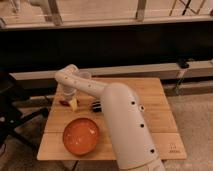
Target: Place the pepper on the white sponge
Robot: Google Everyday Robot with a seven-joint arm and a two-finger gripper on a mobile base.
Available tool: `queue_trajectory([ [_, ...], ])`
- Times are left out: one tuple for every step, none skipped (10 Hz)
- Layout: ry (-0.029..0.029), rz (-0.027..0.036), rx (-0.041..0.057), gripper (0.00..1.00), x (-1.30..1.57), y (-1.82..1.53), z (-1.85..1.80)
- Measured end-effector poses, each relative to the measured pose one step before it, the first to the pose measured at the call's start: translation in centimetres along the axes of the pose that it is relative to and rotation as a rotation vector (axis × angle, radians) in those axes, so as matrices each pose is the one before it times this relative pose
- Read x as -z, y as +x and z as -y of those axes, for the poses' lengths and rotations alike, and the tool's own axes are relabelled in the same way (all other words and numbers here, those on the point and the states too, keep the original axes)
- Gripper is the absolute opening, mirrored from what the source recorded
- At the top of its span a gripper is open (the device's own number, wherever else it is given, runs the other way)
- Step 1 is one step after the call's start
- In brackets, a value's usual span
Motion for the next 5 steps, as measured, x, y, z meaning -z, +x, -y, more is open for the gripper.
queue_trajectory([
  [0.00047,0.00246,0.00369,0.66,0.03,0.04,0.05],
  [0.00078,0.00089,0.00426,0.56,0.036,0.019,0.036],
  [0.00056,0.00123,0.00307,0.47,0.024,-0.016,0.033],
  [0.00092,0.00159,0.00381,0.34,0.038,0.004,0.038],
  [0.00054,0.00101,0.0033,0.24,0.024,-0.005,0.032],
])
